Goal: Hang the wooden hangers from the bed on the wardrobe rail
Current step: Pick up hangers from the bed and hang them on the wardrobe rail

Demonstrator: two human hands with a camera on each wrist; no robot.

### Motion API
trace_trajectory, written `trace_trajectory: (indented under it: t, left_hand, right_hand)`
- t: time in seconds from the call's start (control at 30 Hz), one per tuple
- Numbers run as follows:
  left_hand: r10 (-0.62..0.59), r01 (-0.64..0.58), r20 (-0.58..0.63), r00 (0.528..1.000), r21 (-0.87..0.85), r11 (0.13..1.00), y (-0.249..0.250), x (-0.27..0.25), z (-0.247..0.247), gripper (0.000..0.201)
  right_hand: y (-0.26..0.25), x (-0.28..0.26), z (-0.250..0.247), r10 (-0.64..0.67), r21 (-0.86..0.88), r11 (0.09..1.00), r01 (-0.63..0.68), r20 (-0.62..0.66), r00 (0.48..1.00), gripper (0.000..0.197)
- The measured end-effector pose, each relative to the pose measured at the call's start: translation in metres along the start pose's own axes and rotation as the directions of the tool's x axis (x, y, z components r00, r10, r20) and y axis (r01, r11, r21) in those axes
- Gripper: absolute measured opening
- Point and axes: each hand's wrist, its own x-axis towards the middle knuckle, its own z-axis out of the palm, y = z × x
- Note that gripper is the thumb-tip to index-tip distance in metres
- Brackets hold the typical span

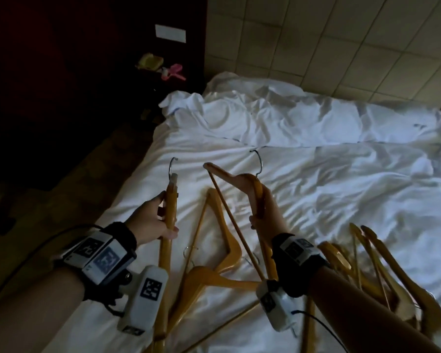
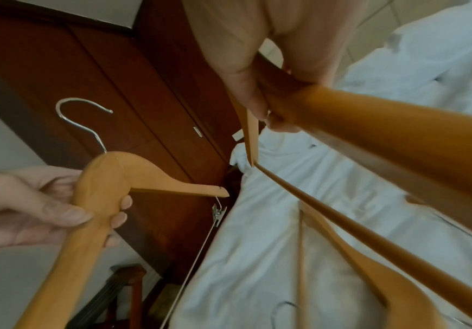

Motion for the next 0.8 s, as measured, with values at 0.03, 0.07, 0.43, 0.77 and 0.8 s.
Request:
trace_trajectory:
  t: [0.03, 0.07, 0.43, 0.77, 0.8]
  left_hand:
    - [0.021, -0.021, -0.032, 0.999, -0.008, 1.000, 0.007, -0.005, -0.013, 0.074]
    - [0.034, -0.036, -0.067, 0.997, -0.026, 0.999, 0.014, -0.013, -0.028, 0.071]
    - [0.130, -0.181, -0.449, 0.884, -0.073, 0.981, 0.027, -0.234, -0.284, 0.081]
    - [0.095, -0.139, -0.787, 0.610, 0.012, 0.990, -0.054, -0.556, -0.472, 0.077]
    - [0.074, -0.121, -0.821, 0.566, 0.005, 0.993, -0.065, -0.585, -0.484, 0.070]
  right_hand:
    - [-0.016, 0.001, 0.003, -0.035, 0.000, 0.999, 0.035, 0.004, 0.999, 0.075]
    - [-0.035, 0.001, 0.006, -0.070, -0.001, 0.998, 0.070, 0.011, 0.997, 0.076]
    - [-0.330, -0.112, 0.131, -0.525, 0.087, 0.849, 0.521, 0.239, 0.817, 0.073]
    - [-0.581, -0.398, 0.315, -0.818, 0.375, 0.564, 0.736, 0.377, 0.435, 0.070]
    - [-0.599, -0.426, 0.330, -0.831, 0.400, 0.539, 0.741, 0.393, 0.393, 0.067]
